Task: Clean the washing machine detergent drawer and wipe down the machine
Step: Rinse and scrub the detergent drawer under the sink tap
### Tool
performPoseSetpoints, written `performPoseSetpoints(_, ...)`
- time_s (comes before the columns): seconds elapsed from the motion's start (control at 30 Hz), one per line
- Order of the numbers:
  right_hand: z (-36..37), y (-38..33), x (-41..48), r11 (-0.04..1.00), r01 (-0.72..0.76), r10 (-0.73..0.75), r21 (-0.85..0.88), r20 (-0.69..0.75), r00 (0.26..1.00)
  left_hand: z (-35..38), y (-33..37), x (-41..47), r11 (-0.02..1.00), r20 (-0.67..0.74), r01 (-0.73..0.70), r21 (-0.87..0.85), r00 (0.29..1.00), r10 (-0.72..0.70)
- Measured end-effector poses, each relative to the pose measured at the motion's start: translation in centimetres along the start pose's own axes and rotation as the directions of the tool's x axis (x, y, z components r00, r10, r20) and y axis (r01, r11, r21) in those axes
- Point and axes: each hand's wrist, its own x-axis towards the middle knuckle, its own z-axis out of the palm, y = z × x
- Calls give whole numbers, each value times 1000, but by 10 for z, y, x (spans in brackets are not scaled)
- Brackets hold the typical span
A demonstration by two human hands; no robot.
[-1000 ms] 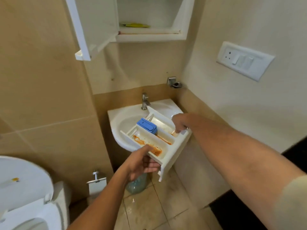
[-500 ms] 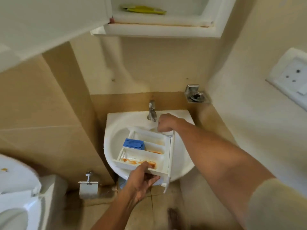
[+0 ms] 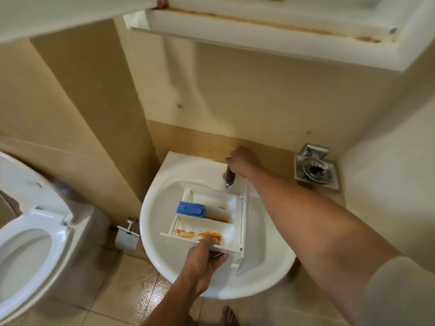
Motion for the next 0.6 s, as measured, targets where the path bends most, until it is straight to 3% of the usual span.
performPoseSetpoints(0.17, -11, 6, 18, 987, 93, -72, -128, 161, 984, 10, 1, 14, 998, 5, 12, 68, 1000, -12)
performPoseSetpoints(0.3, -14, 3, 21, 932, 154, -102, -328, 171, 980, 10, 3, 20, 994, 38, 20, 109, 999, -24)
performPoseSetpoints(0.5, -13, 3, 32, 928, 153, -91, -339, 193, 977, -5, 9, 26, 998, 1, 28, 58, 1000, -28)
performPoseSetpoints(0.6, -13, 4, 35, 879, 243, -151, -409, 244, 958, -13, 12, 25, 999, -41, 20, 35, 999, -18)
